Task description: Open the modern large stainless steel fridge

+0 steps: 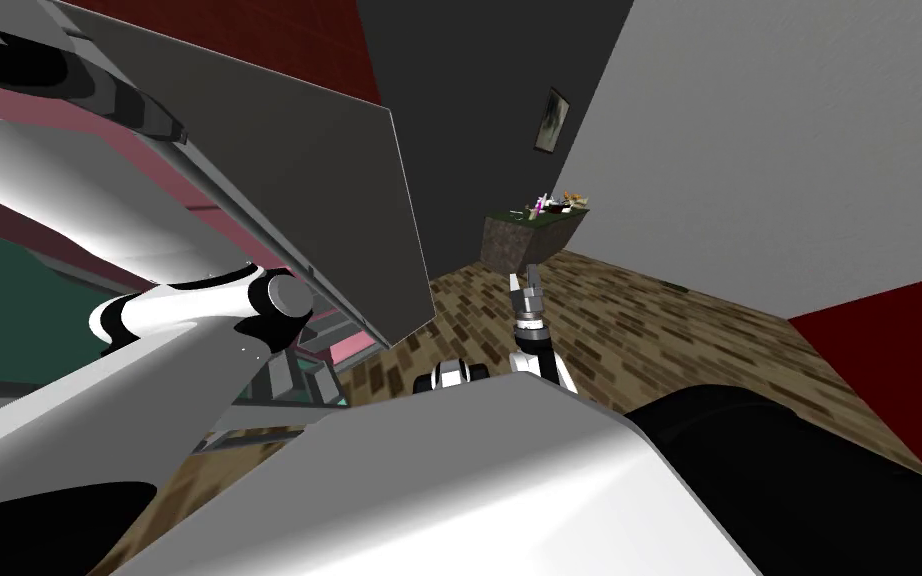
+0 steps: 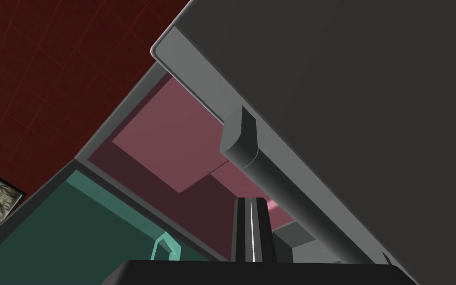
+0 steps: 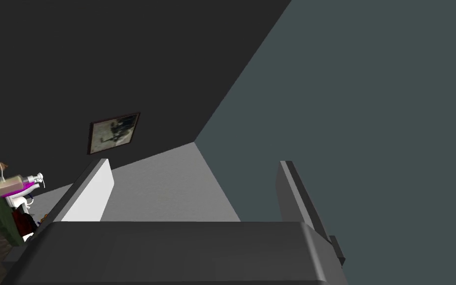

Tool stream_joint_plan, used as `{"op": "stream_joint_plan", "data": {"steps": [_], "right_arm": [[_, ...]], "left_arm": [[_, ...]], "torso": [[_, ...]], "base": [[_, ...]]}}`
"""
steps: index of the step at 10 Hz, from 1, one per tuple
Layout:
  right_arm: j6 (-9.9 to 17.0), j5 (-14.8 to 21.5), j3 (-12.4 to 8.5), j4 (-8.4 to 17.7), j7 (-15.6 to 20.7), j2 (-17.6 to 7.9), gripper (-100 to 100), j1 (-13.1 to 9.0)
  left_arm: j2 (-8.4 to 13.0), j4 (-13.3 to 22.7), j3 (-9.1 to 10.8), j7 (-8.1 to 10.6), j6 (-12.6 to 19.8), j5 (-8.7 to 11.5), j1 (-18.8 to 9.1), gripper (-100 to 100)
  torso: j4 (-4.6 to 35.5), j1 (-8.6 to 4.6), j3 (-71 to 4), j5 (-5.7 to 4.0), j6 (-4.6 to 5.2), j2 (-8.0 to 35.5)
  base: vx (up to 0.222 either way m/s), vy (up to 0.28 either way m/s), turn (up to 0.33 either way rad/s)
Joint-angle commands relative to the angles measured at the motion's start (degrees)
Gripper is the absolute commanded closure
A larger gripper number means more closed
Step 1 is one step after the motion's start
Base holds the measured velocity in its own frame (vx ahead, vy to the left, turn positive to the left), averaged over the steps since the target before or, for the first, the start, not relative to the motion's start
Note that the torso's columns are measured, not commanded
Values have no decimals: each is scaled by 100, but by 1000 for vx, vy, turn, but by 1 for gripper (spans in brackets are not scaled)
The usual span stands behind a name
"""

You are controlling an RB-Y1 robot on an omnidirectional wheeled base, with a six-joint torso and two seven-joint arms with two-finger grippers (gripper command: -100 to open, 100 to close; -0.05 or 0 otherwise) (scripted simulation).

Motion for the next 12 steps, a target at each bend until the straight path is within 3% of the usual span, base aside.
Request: {"op": "stream_joint_plan", "data": {"steps": [1, 2, 3, 4, 5, 6, 7, 8, 9, 10, 11, 12], "right_arm": [[0, 0, 1, 0, 0, 0, 0, -1], [0, 0, 0, 0, 0, 0, 0, 0], [0, 0, 0, 0, 0, 0, 0, 0], [0, 0, 1, 0, 0, 0, 0, -2], [0, 0, 0, 0, 0, 0, 0, 0], [0, 0, 0, 0, 0, 0, 0, -1], [0, 0, 0, 0, 0, 0, 0, 0], [0, 0, 0, 0, 0, 0, 0, 0], [0, 0, 1, 0, 0, 0, 0, -2], [0, 0, 0, 0, 0, 0, 0, 0], [0, 0, 0, 0, 0, 0, 0, -1], [0, 0, 1, 0, 0, 0, 0, -3]], "left_arm": [[-332, 331, -428, 371, -87, 62, -303, 100], [-436, 331, -607, 541, -87, 62, -303, 100], [-436, 331, -743, 541, -87, 62, -303, 100], [-713, 511, -948, 829, -104, 127, -516, 100], [-786, 511, -1153, 926, -104, 127, -516, 100], [-1069, 691, -1379, 1163, -120, 192, -729, 100], [-1135, 691, -1577, 1312, -120, 192, -729, 100], [-1135, 691, -1690, 1312, -120, 192, -729, 100], [-1405, 871, -1889, 1581, -136, 257, -942, 100], [-1485, 871, -2082, 1697, -136, 257, -942, 100], [-1485, 871, -2164, 1697, -136, 257, -942, 100], [-1460, 889, -2088, 1665, -120, 256, -965, 100]], "torso": [[0, -13, 0, -5, 6, 2], [1, -6, -1, -4, -2, -2], [1, -1, 0, -1, -2, 0], [1, -10, 2, -4, 5, 4], [2, -2, 1, -3, -3, 1], [0, 1, -1, -1, -1, 0], [0, 2, -2, -1, -2, -3], [-2, 1, -2, 1, -1, -3], [0, -10, 1, -4, 6, 3], [3, -7, 3, -5, -3, 3], [1, 1, 1, 0, -2, 1], [-1, -7, 1, -3, 7, 3]], "base": [[21, 36, 317], [23, 32, 408], [13, 10, 120], [22, 33, 321], [24, 31, 386], [32, 37, 446], [34, 27, 467], [18, 8, 106], [22, 25, 360], [29, 26, 474], [18, 11, 46], [5, 6, -26]]}}
